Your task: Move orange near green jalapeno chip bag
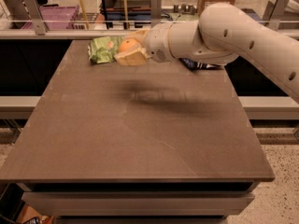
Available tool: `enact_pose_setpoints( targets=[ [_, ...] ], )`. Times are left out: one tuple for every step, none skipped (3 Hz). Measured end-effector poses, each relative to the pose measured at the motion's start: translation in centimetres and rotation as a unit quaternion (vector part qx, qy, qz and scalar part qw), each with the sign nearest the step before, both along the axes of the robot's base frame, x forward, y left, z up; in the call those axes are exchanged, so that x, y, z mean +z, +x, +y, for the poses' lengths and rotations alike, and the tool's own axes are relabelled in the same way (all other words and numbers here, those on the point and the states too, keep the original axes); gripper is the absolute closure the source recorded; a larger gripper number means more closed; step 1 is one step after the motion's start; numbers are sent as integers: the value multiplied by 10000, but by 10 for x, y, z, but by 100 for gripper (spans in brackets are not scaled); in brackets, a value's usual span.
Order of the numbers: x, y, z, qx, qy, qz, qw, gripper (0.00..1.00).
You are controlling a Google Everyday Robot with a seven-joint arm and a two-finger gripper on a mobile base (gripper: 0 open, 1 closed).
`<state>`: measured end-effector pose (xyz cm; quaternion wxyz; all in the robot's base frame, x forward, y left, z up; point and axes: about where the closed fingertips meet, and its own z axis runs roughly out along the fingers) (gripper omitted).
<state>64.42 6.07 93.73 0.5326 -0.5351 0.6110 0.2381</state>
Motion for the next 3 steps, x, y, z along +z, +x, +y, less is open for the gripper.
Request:
enact_pose_setpoints(
  targets=[
    [-13, 22, 5, -34, 111, -43, 9999, 100],
    [-26, 36, 9, -188, 211, -137, 9995, 100],
    [-37, 50, 12, -453, 188, -238, 9985, 100]
  ],
)
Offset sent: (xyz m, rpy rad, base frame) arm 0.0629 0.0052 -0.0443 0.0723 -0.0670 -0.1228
